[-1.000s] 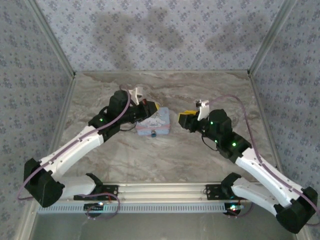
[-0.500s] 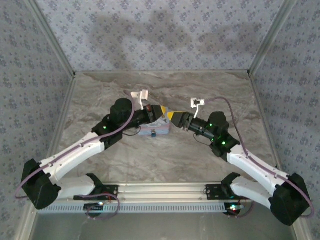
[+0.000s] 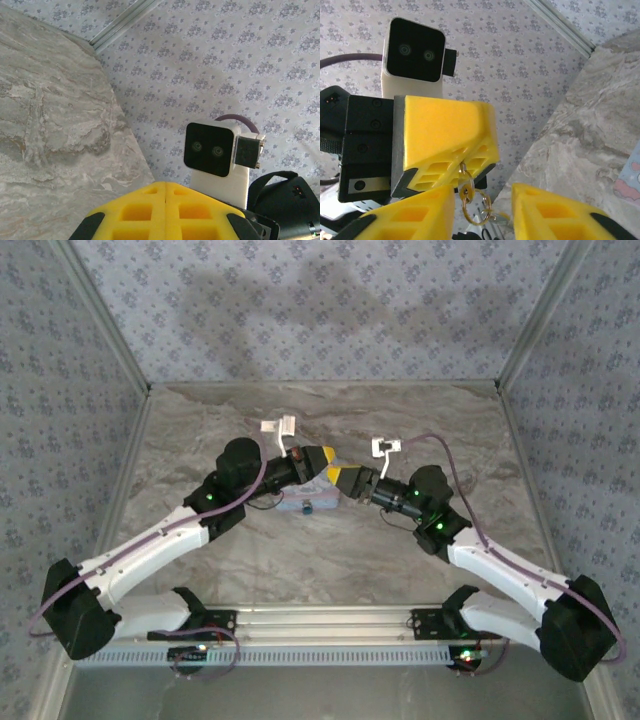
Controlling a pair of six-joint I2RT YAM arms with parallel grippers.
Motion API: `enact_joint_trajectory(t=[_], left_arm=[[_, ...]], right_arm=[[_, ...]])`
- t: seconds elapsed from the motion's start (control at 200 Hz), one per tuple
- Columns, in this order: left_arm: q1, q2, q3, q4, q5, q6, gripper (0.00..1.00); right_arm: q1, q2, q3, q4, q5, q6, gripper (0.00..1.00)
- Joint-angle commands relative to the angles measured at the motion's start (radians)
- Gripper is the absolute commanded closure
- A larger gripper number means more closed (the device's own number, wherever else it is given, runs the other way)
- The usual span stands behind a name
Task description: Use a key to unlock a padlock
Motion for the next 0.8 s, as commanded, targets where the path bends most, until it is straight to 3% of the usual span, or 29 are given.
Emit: enact_joint_trajectory(t=[0.0,0.19,0.305,0.575,0.69,0.799], left_arm=[[-0.008,-0.029,-0.003,0.052,0.013,-0.009,1.0],[-0.009,-0.031,-0.008,0.062,0.019,-0.015,1.0],[-0.009,-0.029,-0.01,0.064,0.02,-0.015,1.0],[-0.008,-0.029,-0.013,0.067,0.019,-0.016,1.0],[-0.009,-0.027,-0.014,0.067,0.019,-0.016,1.0],[-0.008,-0.029,-0.017,0.07,0.019,-0.018,1.0]], right_arm=[[0.003,-0.001,0.013,0.037,-0.012,-0.003,0.69],[0.002,-0.003,0.013,0.043,-0.004,-0.008,0.78],[0.001,-0.006,0.018,0.039,0.001,-0.008,0.68],[-0.005,-0.008,0.023,0.05,0.005,-0.002,0.69],[-0.009,-0.011,0.021,0.065,0.003,0.009,0.59],[-0.012,-0.013,0.025,0.071,0.001,0.011,0.63]])
